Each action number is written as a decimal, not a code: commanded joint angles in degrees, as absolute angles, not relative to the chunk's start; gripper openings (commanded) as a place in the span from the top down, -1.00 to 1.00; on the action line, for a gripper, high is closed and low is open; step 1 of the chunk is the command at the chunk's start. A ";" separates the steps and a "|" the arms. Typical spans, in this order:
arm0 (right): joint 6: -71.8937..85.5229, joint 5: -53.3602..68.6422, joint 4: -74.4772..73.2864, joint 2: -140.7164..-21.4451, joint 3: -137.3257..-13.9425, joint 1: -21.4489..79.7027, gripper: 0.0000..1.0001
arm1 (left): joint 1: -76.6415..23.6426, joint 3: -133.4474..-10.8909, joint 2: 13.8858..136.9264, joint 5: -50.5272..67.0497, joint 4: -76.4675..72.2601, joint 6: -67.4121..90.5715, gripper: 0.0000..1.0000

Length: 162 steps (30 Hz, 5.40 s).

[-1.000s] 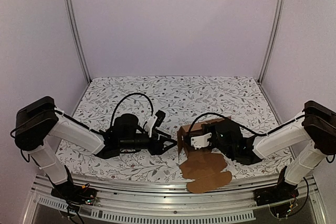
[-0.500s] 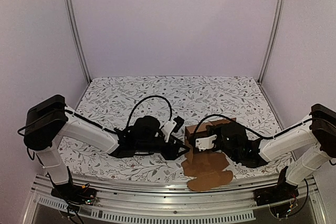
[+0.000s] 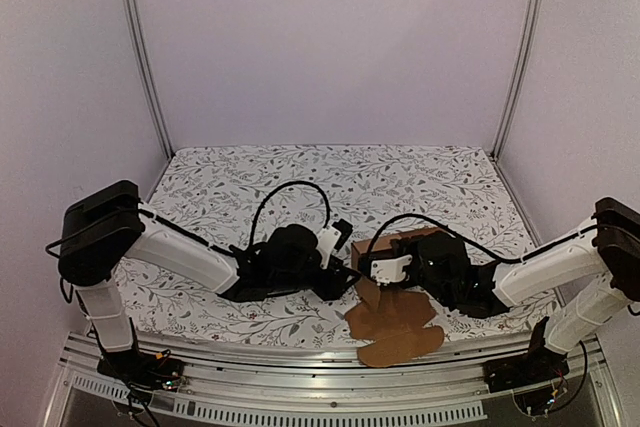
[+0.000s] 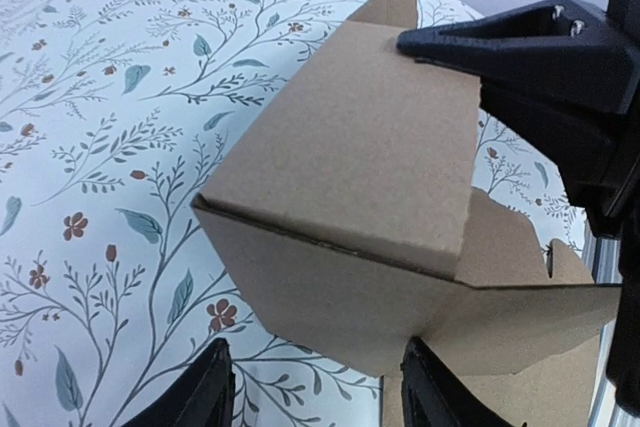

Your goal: Fold the paper box

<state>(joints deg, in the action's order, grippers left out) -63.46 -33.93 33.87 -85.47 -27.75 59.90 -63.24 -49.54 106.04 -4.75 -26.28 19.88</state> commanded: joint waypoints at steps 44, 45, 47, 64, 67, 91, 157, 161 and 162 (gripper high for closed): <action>-66.07 -37.89 37.14 -90.53 -30.41 60.53 1.00 | -67.37 -35.91 89.18 -3.63 -22.11 10.40 -0.53; -66.15 -37.88 37.17 -90.49 -30.41 60.56 1.00 | -67.22 -35.84 88.14 -3.82 -20.44 8.98 -0.53; -66.18 -37.89 37.20 -90.61 -30.33 60.55 1.00 | -66.45 -34.85 86.44 -4.53 -19.30 7.98 -0.53; -66.46 -38.06 37.22 -90.96 -30.49 60.56 1.00 | -48.23 -27.47 81.67 -3.56 -31.48 17.24 -0.47; -66.62 -38.05 37.27 -91.29 -30.71 60.56 1.00 | -47.90 -32.52 89.66 -1.57 -28.97 15.83 -0.44; -66.23 -38.16 38.19 -90.47 -29.53 61.04 1.00 | -58.24 -40.23 109.02 11.31 -54.47 15.75 -0.54; -50.69 -32.32 -3.39 -80.37 -41.83 62.10 -0.09 | -69.82 -42.44 104.63 -36.38 -35.36 16.40 1.00; -50.80 -29.16 -6.60 -79.73 -42.87 61.89 -0.12 | -69.11 -42.62 104.85 -35.06 -35.39 15.67 1.00; -50.73 -27.69 -8.48 -79.76 -43.76 61.64 -0.12 | -69.01 -42.63 104.85 -34.92 -35.30 15.38 1.00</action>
<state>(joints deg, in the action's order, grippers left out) -53.52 -33.54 2.00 -80.23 -41.85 61.87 -70.22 -41.63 103.66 -35.14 -35.29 17.58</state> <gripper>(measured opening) 0.557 0.015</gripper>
